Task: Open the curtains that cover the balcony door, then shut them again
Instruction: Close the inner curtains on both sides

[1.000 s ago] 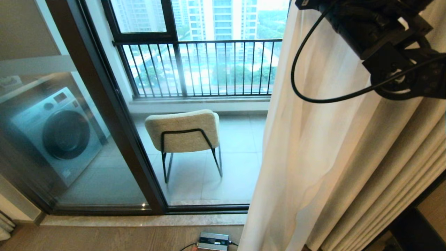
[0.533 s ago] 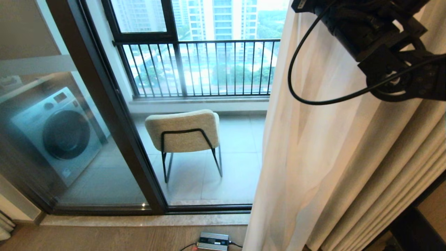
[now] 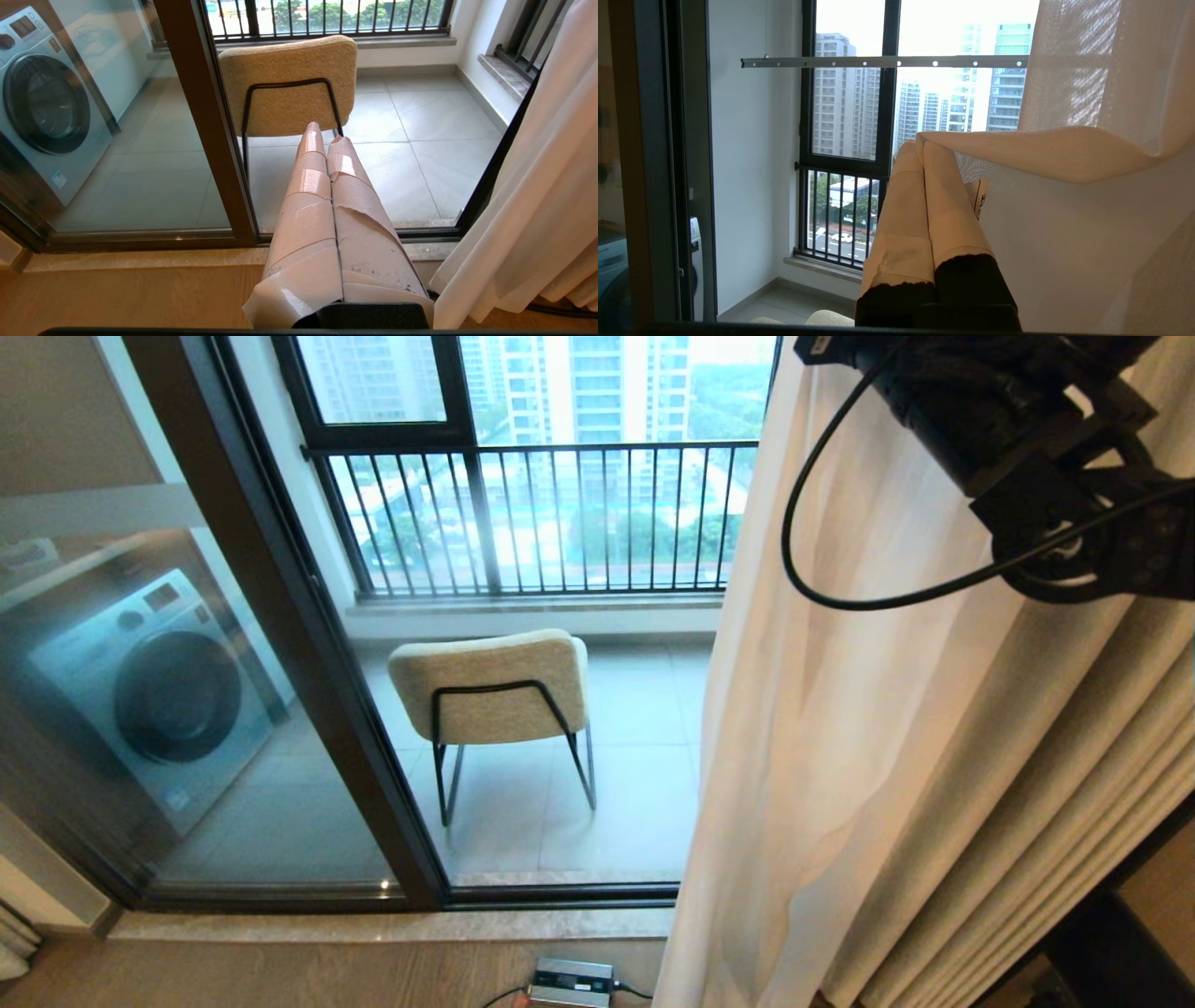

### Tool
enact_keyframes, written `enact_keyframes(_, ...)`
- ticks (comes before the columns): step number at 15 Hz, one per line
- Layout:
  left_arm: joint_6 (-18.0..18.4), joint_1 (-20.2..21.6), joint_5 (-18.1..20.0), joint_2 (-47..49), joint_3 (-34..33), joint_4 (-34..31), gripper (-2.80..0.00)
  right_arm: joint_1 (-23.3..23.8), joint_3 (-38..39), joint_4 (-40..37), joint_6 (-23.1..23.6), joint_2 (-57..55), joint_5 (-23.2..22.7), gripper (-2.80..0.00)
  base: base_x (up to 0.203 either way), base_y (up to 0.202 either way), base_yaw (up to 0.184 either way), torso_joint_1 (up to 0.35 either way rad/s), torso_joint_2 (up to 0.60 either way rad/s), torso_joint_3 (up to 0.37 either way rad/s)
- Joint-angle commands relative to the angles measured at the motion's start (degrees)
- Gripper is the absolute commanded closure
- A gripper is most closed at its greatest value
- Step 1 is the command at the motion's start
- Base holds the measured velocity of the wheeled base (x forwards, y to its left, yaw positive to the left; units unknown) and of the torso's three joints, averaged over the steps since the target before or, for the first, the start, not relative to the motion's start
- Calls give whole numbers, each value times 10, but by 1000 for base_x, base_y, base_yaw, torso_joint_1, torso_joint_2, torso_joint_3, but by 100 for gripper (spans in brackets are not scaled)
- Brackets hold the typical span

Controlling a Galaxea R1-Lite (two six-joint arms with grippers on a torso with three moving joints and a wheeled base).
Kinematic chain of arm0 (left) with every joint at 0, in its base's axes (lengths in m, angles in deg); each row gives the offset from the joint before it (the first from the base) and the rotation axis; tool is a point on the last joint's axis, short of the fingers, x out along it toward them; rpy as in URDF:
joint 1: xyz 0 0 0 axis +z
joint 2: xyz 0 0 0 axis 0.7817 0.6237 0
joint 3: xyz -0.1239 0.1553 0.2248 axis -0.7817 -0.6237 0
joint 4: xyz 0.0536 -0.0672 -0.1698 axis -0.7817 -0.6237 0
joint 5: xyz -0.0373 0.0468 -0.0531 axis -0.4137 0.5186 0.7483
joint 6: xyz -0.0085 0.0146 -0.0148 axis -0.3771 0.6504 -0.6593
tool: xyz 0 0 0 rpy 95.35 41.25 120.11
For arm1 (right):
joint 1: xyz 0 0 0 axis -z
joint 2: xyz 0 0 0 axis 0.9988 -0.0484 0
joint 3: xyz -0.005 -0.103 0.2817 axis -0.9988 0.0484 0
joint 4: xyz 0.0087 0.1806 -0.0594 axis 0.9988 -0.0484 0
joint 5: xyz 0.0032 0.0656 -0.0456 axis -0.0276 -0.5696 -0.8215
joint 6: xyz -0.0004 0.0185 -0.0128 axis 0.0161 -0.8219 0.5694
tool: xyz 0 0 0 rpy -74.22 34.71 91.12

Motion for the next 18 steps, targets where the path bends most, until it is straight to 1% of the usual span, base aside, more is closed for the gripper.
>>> enact_keyframes(1, 0, 0, 0, 0, 0, 0, 0, 0, 0, 3, 1, 5, 0, 0, 0, 0, 0, 0, 0, 0)
enact_keyframes(10, 0, 0, 1, 0, 0, 0, 0, 15, 0, 0, 1, 14, 0, 0, 0, 0, 0, 0, 0, 0)
enact_keyframes(18, 0, 0, 0, 0, 0, -1, 0, 17, 11, 2, 0, 17, -1, 0, 0, 0, 0, 0, 0, 0)
